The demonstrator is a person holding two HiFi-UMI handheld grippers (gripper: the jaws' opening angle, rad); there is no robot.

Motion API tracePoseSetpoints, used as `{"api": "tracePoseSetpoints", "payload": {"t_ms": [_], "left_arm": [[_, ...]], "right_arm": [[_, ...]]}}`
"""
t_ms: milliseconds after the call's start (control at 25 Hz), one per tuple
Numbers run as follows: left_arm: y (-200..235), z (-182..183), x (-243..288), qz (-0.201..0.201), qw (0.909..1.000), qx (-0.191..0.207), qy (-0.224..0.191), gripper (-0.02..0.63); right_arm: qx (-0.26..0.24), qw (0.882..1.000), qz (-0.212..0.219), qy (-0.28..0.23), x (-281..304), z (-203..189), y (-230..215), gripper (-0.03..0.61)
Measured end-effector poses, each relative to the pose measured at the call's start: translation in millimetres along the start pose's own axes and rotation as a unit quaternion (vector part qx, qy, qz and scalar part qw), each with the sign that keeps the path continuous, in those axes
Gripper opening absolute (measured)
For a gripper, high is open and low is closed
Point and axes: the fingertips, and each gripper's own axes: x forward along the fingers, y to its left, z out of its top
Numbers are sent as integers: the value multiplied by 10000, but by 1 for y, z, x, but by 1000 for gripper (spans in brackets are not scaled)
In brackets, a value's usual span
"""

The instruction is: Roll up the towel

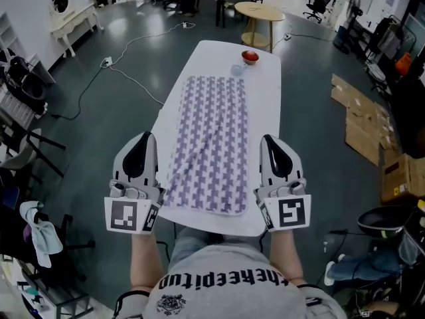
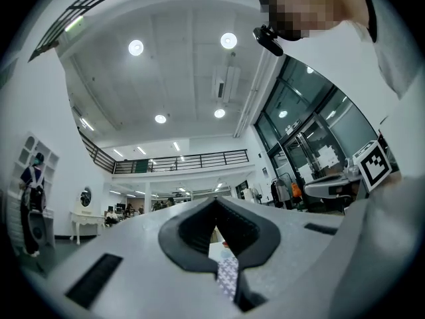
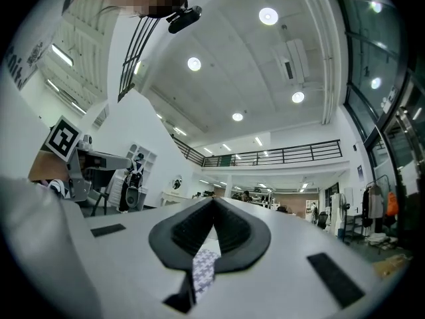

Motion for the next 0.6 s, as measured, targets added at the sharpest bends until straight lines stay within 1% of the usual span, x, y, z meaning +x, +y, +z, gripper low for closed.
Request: {"api": "tracePoseSetpoints", "payload": {"t_ms": [200, 360, 480, 600], "left_arm": [[-1, -36, 17, -51, 9992, -47, 396, 5], [-3, -68, 31, -169, 9969, -30, 763, 5], [-9, -98, 37, -304, 9934, 24, 1105, 5], [-19, -134, 34, -532, 9867, 22, 1536, 5]], "right_arm": [[5, 9992, 147, 365, 12, -32, -3, 3], [-23, 9965, 293, 780, 24, -64, -2, 3], [-45, 9925, 474, 1127, 27, -95, 3, 3], [-111, 9831, 689, 1691, 18, -133, 11, 3]]}}
